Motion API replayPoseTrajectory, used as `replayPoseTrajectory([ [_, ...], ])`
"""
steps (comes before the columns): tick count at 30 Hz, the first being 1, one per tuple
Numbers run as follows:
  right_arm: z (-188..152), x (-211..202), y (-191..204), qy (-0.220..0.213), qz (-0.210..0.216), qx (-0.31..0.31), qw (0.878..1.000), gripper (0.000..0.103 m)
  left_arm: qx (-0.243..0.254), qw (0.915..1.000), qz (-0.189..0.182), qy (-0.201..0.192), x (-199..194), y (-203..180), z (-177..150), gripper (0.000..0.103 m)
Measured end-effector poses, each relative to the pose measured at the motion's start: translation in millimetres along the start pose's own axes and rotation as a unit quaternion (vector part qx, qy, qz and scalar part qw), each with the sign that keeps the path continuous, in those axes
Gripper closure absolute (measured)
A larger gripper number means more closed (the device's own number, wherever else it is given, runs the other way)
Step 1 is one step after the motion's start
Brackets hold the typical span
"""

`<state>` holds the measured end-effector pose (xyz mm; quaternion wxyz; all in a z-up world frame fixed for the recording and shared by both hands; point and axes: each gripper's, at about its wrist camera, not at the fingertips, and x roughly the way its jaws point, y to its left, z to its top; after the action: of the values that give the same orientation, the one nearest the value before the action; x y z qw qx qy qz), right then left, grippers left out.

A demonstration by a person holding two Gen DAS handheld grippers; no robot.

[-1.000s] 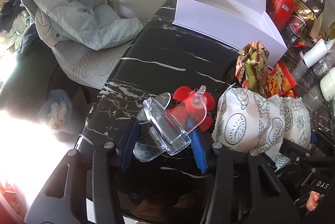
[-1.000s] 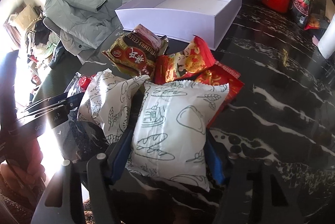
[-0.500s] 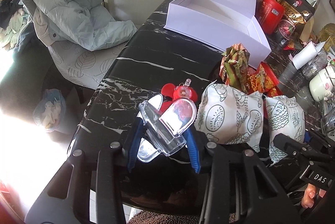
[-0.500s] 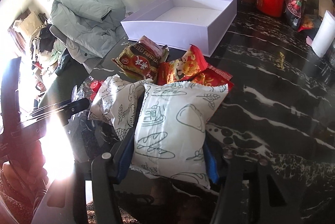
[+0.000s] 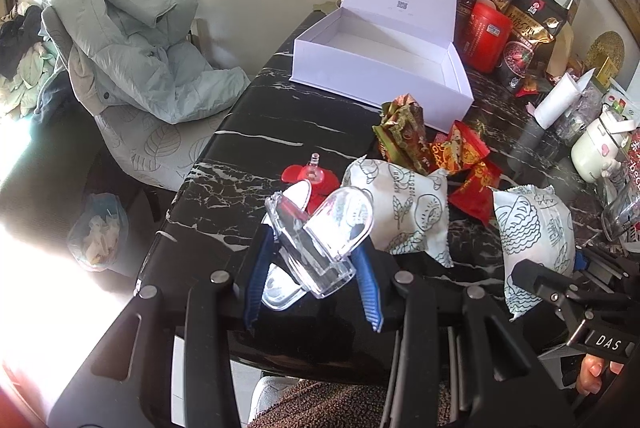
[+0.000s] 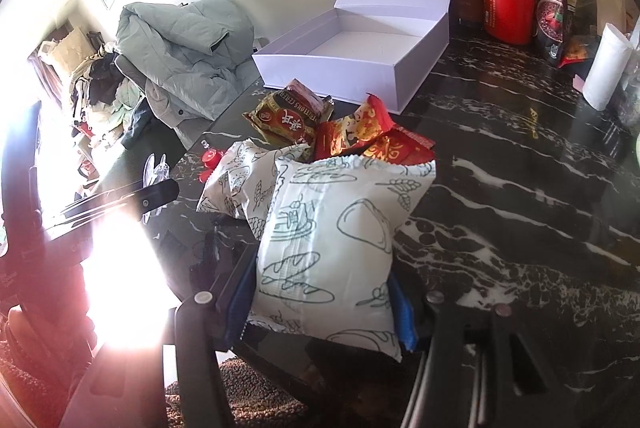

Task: Organize objects
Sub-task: 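Carry the white bag and clear plastic piece in both tools over the lavender box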

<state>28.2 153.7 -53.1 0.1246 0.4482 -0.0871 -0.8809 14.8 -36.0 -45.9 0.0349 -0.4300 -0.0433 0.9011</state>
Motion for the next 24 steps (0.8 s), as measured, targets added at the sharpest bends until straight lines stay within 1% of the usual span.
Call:
replayPoseTrajectory([
  [3, -3, -12, -2, -0.011, 0.000, -0.001, 1.000, 0.044, 0.011, 0.9999, -0.006, -0.011, -9, -9, -1, 0.065],
  [7, -3, -27, -7, -0.024, 0.005, 0.002, 1.000, 0.044, 0.024, 0.9992, -0.024, -0.022, -18, -22, 2, 0.065],
  [13, 4, -46, -11, -0.049, -0.008, -0.011, 0.999, 0.044, 0.058, 0.9968, -0.037, -0.040, -25, -47, 12, 0.065],
  [18, 16, -49, -15, -0.054, -0.006, -0.020, 0.998, 0.044, 0.075, 0.9949, -0.048, -0.046, -25, -60, 23, 0.065],
  [24, 36, -48, -18, -0.061, -0.009, -0.026, 0.998, 0.044, 0.091, 0.9932, -0.056, -0.048, -18, -67, 44, 0.065],
])
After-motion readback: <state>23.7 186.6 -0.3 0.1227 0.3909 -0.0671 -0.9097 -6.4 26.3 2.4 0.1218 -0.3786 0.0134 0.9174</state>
